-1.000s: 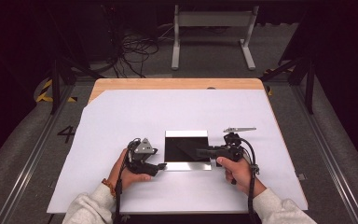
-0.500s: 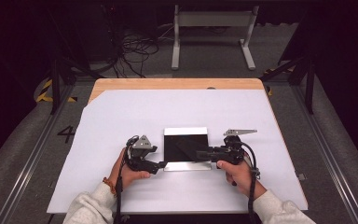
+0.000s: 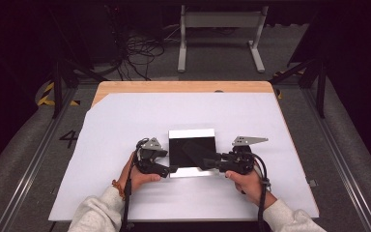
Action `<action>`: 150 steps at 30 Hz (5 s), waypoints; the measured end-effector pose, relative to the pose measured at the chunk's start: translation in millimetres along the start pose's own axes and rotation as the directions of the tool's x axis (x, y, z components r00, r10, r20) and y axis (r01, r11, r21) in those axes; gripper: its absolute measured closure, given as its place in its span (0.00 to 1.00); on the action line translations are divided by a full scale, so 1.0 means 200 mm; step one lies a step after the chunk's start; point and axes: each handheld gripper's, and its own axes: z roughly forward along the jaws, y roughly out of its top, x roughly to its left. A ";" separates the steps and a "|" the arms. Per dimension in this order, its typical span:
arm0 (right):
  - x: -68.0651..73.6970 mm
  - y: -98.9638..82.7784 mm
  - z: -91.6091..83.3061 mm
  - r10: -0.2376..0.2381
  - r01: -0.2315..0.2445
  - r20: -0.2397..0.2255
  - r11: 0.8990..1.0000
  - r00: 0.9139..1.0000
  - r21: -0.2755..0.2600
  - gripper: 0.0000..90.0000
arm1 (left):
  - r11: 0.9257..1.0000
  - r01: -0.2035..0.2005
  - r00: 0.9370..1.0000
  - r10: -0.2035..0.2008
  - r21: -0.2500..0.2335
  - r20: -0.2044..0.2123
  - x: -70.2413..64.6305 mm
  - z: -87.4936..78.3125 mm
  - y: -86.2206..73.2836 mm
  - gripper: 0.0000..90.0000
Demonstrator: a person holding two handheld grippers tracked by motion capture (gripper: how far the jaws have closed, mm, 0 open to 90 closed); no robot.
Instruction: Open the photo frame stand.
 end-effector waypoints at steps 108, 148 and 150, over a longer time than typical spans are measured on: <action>0.17 -0.11 0.03 -0.349 0.332 0.088 0.929 0.933 0.163 0.89 | 0.948 -0.305 0.936 0.281 -0.092 -0.211 -0.13 -0.14 0.10 0.76; 0.18 -0.13 0.02 -0.414 0.393 0.088 0.899 0.906 0.192 0.81 | 0.949 -0.317 0.929 0.308 -0.007 -0.207 -0.12 -0.10 0.05 0.78; 0.18 -0.12 0.00 -0.417 0.397 0.092 0.900 0.904 0.180 0.79 | 0.950 -0.313 0.930 0.304 -0.012 -0.209 -0.12 -0.11 0.05 0.77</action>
